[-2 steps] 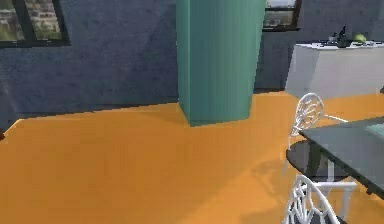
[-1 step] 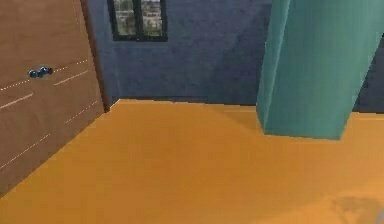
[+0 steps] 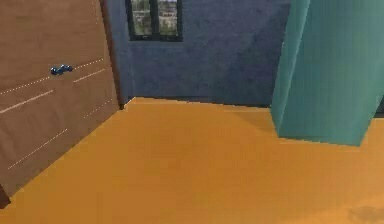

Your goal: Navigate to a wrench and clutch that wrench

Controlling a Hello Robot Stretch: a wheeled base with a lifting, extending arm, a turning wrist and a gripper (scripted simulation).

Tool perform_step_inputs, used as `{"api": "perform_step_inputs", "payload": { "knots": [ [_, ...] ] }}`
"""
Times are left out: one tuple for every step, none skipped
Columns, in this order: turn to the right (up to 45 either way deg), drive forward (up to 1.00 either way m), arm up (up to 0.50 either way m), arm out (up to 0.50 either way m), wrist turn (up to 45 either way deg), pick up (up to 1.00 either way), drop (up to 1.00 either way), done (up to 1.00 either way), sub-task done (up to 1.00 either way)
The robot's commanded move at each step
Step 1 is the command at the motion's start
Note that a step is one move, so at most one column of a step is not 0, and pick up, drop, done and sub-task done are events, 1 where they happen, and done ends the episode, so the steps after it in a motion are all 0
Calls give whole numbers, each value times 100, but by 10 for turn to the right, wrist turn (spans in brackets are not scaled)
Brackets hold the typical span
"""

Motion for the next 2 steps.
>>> {"api": "perform_step_inputs", "payload": {
  "knots": [
    [420,0,0,0,0,0,0,0,0],
    [30,0,0,0,0,0,0,0,0]
  ]
}}
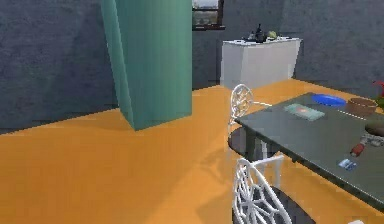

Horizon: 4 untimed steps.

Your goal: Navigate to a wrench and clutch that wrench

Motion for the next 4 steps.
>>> {"api": "perform_step_inputs", "payload": {
  "knots": [
    [0,70,0,0,0,0,0,0,0],
    [60,0,0,0,0,0,0,0,0],
    [0,100,0,0,0,0,0,0,0],
    [60,0,0,0,0,0,0,0,0]
  ]
}}
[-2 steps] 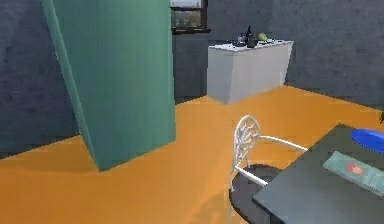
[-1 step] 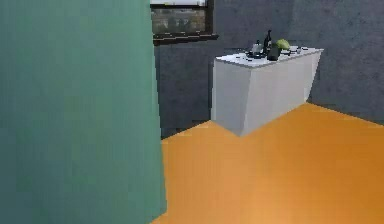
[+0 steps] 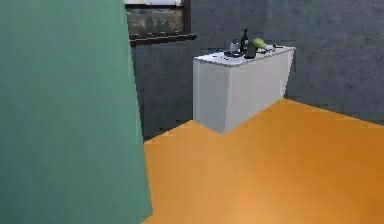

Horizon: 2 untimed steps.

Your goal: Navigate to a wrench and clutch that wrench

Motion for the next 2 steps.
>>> {"api": "perform_step_inputs", "payload": {
  "knots": [
    [0,25,0,0,0,0,0,0,0],
    [420,0,0,0,0,0,0,0,0]
  ]
}}
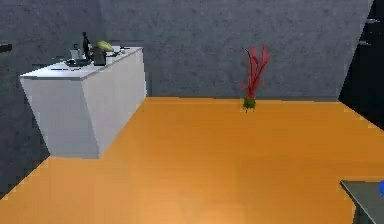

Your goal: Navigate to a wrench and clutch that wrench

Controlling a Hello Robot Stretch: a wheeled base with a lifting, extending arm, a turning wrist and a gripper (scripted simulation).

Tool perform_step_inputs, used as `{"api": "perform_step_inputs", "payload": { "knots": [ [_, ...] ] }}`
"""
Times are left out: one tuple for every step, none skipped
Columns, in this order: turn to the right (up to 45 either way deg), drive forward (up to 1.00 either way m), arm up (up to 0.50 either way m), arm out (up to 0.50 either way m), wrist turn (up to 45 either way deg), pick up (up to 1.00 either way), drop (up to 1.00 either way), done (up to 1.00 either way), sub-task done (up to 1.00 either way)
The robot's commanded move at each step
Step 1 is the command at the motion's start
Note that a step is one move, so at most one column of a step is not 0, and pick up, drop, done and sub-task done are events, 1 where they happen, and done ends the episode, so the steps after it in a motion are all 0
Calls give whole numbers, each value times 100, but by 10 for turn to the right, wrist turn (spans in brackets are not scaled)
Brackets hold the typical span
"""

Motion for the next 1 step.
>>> {"api": "perform_step_inputs", "payload": {
  "knots": [
    [0,55,0,0,0,0,0,0,0]
  ]
}}
